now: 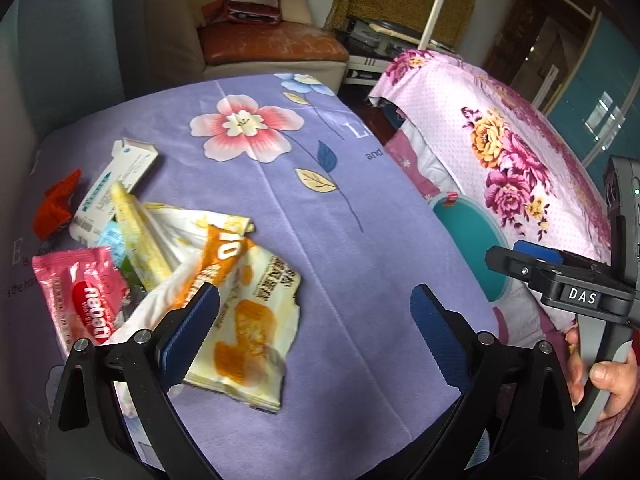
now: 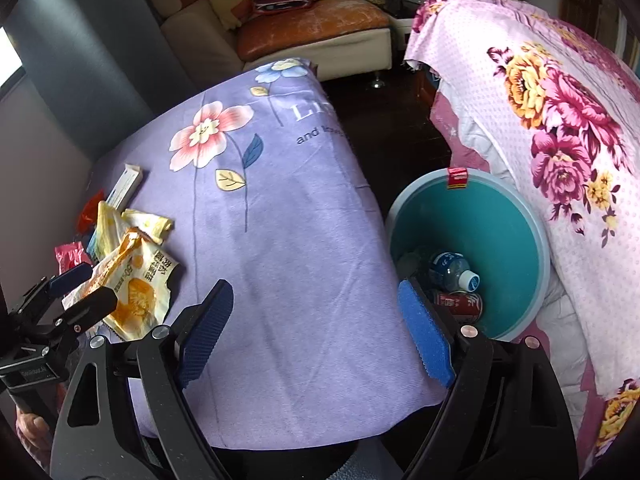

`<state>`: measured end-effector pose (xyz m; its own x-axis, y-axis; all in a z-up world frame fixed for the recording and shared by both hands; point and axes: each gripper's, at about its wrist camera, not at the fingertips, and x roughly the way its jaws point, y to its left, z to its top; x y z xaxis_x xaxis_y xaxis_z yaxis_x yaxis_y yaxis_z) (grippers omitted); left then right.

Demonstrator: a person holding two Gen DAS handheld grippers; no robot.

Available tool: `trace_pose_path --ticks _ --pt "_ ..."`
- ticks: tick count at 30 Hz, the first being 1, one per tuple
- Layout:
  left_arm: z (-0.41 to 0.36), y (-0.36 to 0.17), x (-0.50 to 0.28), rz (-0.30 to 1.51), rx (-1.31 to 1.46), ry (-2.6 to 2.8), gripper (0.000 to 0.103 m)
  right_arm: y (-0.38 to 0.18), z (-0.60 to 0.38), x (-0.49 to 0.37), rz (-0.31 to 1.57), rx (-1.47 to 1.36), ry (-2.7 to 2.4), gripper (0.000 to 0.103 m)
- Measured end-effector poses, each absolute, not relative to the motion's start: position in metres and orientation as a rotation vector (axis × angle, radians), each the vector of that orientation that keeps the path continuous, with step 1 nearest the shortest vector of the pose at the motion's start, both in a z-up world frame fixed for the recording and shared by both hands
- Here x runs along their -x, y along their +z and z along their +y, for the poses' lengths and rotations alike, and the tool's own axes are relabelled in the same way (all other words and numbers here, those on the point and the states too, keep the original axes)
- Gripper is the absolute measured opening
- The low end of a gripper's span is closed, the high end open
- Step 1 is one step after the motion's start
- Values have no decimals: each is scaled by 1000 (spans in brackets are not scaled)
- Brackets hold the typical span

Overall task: Collect trash
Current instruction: 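Move both tools to the snack wrappers and pink packet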

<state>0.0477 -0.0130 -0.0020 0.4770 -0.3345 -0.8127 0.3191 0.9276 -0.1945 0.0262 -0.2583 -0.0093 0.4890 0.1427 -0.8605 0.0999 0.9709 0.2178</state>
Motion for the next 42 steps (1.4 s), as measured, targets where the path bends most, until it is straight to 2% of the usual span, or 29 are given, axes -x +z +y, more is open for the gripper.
trace_pose_path --ticks 7,15,28,42 --pt "63 -10 -32 979 15 -260 96 -19 -185 -35 1125 -171 170 81" --pt "124 -43 -28 1033 87 -136 96 -26 -120 -55 1186 -130 288 81" --pt "145 -76 -37 1089 148 -121 96 -38 -55 -99 1233 -80 355 83" --pt "150 -93 -42 1115 167 -114 99 -75 -55 -111 1309 -62 339 86"
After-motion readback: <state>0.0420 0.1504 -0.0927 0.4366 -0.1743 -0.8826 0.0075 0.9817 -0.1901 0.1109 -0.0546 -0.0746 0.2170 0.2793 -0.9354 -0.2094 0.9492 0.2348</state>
